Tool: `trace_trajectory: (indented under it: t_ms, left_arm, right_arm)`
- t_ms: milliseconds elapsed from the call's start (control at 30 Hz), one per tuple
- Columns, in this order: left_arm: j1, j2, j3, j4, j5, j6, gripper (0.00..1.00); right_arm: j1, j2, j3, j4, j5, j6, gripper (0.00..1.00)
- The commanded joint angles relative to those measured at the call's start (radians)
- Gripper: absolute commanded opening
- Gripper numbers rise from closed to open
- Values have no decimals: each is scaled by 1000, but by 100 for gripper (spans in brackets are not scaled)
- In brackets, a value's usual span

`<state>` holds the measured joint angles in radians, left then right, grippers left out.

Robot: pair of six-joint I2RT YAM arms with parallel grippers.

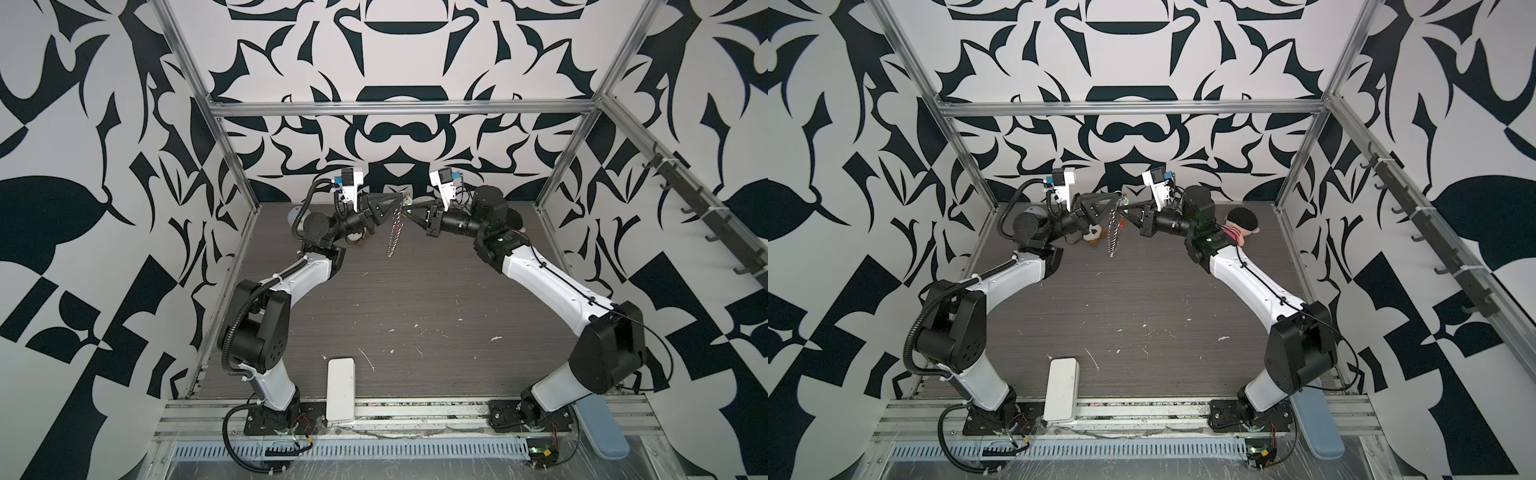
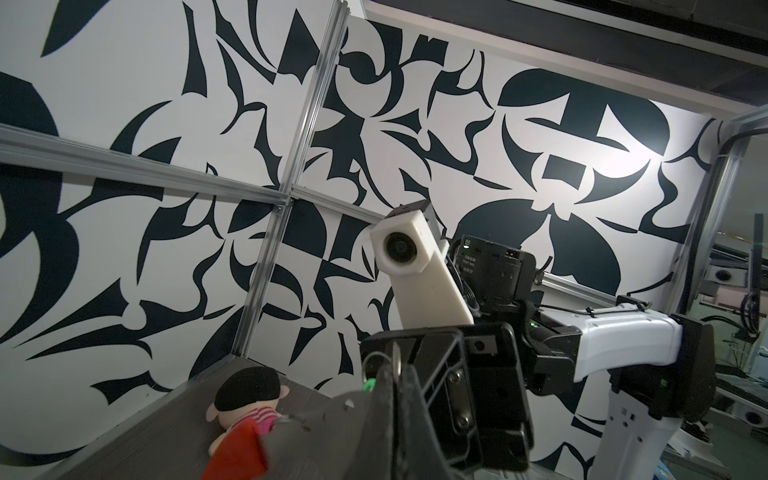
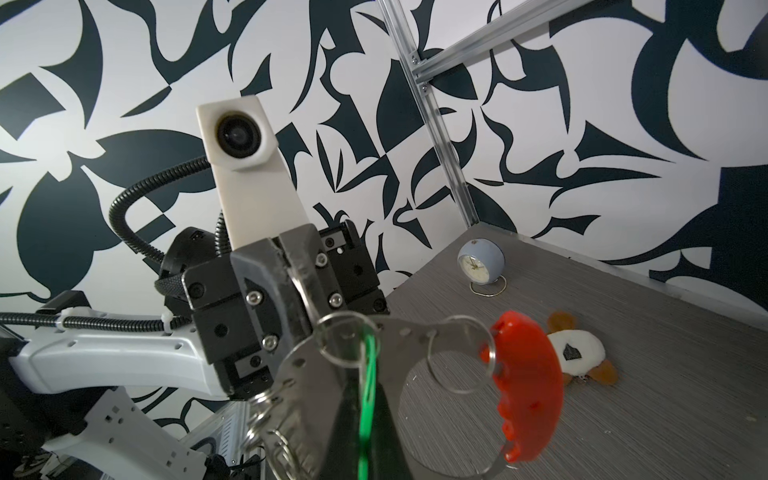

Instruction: Put the keys on the keyring

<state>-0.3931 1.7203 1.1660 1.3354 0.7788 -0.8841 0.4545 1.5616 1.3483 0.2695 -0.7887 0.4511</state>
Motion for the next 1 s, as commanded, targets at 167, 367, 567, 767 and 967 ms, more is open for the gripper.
trace_trajectory:
  t_ms: [167, 367, 567, 767, 967]
  left_arm:
    - [-3, 10, 3, 105, -43, 2, 0]
    - [-4, 10, -5, 106, -40, 7, 0]
    - [3, 0, -22, 104, -30, 10, 0]
    - [7, -3, -23, 106, -13, 0, 0]
    - [5, -1, -18, 106, -7, -16, 0]
  right_arm:
    - [79, 10, 85, -238, 5, -194, 0]
    - [98, 28, 113, -279, 0, -227, 0]
    - [66, -45, 59, -261, 132, -237, 7]
    - [12, -142, -11, -238, 170, -245, 31]
    - [11, -131, 11, -231, 146, -255, 35]
